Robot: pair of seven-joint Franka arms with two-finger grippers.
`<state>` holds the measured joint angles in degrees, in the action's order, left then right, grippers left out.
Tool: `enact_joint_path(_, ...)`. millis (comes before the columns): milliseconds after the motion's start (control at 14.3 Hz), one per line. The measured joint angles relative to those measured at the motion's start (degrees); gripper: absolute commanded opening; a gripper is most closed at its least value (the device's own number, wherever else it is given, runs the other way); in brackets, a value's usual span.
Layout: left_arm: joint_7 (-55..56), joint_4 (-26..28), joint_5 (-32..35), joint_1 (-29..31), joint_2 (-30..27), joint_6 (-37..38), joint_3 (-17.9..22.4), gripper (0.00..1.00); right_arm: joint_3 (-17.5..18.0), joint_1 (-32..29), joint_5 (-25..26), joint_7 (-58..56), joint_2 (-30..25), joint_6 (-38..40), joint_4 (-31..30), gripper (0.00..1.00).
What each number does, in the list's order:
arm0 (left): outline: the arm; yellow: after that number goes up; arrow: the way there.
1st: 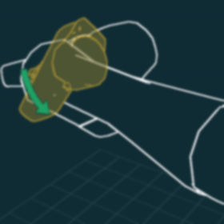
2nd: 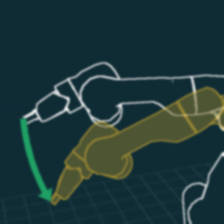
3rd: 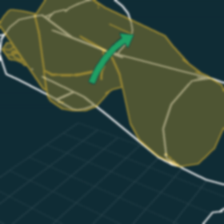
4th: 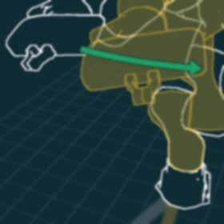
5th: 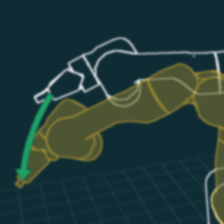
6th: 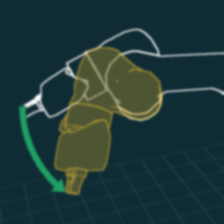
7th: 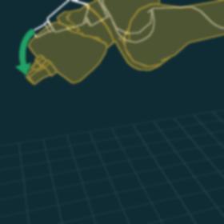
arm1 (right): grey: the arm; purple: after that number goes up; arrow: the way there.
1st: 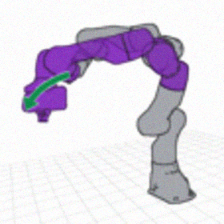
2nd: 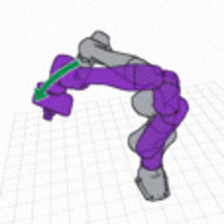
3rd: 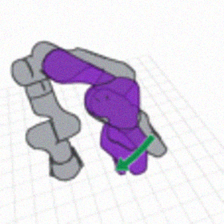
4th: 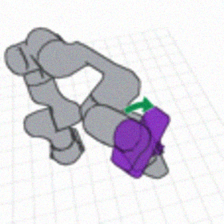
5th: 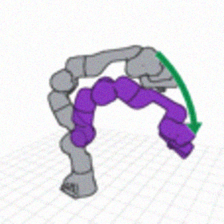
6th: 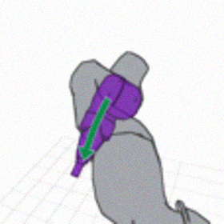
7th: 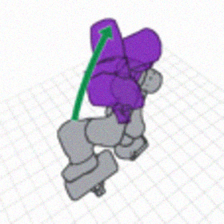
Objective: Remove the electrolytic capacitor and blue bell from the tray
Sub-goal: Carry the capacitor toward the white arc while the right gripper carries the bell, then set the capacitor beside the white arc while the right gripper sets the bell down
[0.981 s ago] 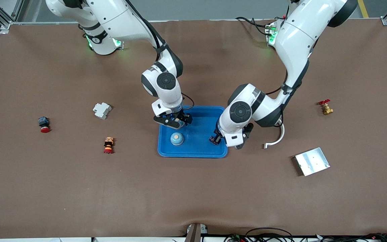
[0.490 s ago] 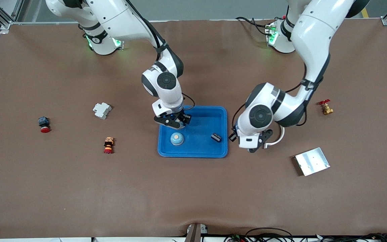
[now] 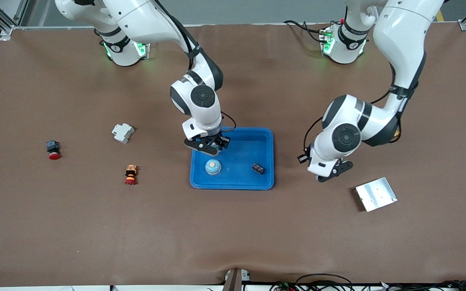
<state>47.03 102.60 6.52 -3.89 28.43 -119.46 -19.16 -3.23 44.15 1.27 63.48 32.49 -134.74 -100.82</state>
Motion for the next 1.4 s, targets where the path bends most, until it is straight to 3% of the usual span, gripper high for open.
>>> enact_joint_path(280, -12.5, 4.0, 0.1, 5.5, -2.3, -0.8, 0.0, 0.0, -0.4, -3.9, 0.0, -7.9, -4.3, 6.8, 0.0, 0.0)
enact_joint_path(490, -19.6, 6.5, 1.6, 9.0, -2.9, -2.5, 0.0, 0.01, -0.6, -8.3, 0.1, -16.0, -8.2, 7.5, -2.8, 0.0)
enact_joint_path(1051, -29.0, 12.5, 10.6, 14.4, -3.0, -10.2, 0.0, 0.07, -0.9, -26.6, 0.1, -52.9, -27.4, 2.6, -23.3, 0.0)
enact_joint_path(1401, -31.8, 15.2, 11.3, 15.6, -2.9, -14.5, 0.0, 0.08, -0.9, -35.3, 0.1, -67.1, -34.0, 2.2, -32.7, 0.0)
